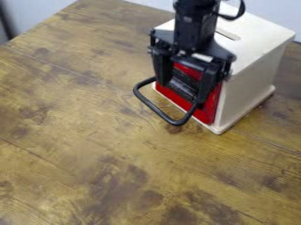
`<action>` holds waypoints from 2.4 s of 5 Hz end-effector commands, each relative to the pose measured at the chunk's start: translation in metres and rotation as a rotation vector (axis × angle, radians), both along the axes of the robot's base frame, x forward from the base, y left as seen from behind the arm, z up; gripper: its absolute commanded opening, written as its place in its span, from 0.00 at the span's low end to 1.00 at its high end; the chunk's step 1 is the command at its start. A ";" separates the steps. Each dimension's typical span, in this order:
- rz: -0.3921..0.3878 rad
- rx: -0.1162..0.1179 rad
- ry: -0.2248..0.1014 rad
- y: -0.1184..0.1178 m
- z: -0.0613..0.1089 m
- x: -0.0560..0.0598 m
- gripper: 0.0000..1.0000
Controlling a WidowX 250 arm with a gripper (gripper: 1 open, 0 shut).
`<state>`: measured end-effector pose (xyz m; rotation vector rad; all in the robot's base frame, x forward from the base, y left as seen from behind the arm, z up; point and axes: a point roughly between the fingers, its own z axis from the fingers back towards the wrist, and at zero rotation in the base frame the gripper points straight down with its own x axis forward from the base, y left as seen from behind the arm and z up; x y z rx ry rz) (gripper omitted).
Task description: Close the drawer
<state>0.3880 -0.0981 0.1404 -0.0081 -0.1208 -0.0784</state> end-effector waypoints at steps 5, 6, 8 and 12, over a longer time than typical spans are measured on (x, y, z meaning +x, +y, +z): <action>-0.012 -0.011 -0.066 0.037 0.026 0.027 1.00; -0.036 -0.011 -0.066 0.033 0.029 0.022 1.00; -0.095 -0.014 -0.097 0.033 0.037 0.017 1.00; -0.013 0.005 -0.121 0.038 0.045 0.019 1.00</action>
